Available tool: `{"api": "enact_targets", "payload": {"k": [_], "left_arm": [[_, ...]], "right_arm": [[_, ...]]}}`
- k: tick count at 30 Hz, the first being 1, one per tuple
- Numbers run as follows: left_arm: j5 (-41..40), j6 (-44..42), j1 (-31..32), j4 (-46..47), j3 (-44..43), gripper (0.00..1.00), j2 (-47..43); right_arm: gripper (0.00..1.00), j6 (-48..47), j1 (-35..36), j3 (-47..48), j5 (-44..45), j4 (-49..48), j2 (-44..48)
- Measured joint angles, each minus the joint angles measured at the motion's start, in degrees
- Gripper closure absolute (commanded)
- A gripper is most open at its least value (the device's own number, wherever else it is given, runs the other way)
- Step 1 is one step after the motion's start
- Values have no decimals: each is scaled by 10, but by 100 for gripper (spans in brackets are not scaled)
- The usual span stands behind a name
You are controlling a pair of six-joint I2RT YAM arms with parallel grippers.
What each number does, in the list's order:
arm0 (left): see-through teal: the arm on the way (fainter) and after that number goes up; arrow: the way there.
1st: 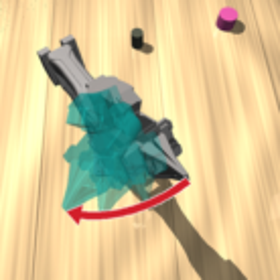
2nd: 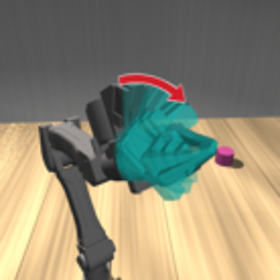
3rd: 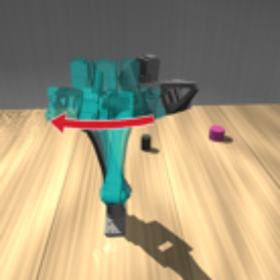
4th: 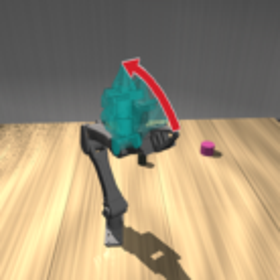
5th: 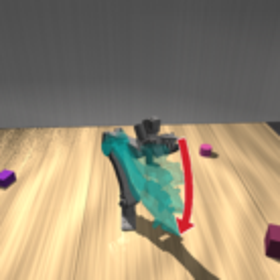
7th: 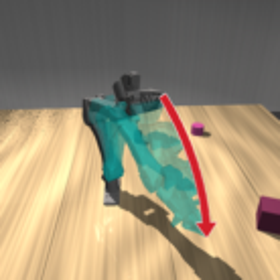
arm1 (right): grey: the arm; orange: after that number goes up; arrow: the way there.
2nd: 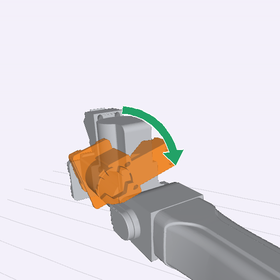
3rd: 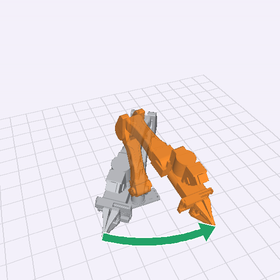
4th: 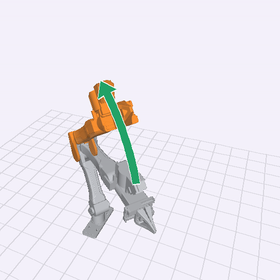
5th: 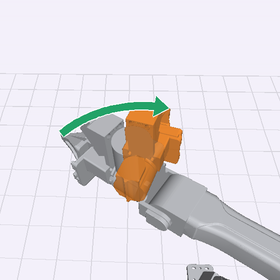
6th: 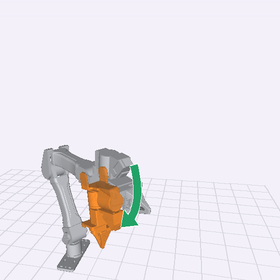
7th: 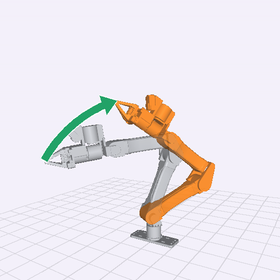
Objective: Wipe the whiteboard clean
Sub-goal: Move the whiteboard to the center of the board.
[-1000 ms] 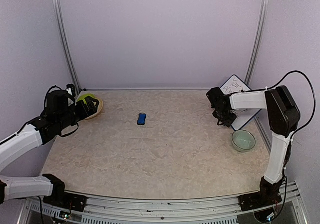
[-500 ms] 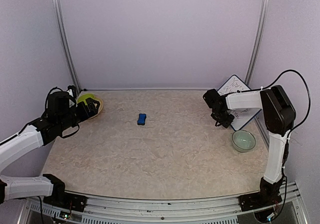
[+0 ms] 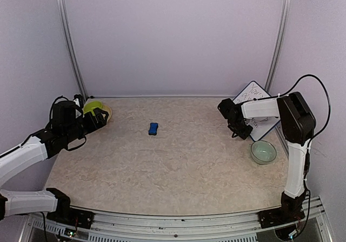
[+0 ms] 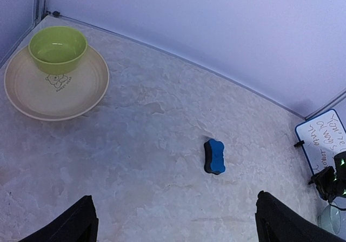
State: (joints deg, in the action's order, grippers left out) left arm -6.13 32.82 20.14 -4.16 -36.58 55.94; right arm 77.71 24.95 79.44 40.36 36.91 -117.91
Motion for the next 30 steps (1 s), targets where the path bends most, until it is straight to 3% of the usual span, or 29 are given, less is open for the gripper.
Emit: {"api": "enact_targets", "payload": {"k": [16, 27, 30], "left_arm": [[10, 1, 0, 4, 12, 1, 0], [12, 1, 0, 7, 12, 2, 0], [12, 1, 0, 8, 13, 2, 0]], "right_arm": [[59, 22, 0, 26, 22, 29, -11], [65, 30, 0, 41, 26, 42, -32], [70, 31, 0, 42, 28, 44, -34]]}}
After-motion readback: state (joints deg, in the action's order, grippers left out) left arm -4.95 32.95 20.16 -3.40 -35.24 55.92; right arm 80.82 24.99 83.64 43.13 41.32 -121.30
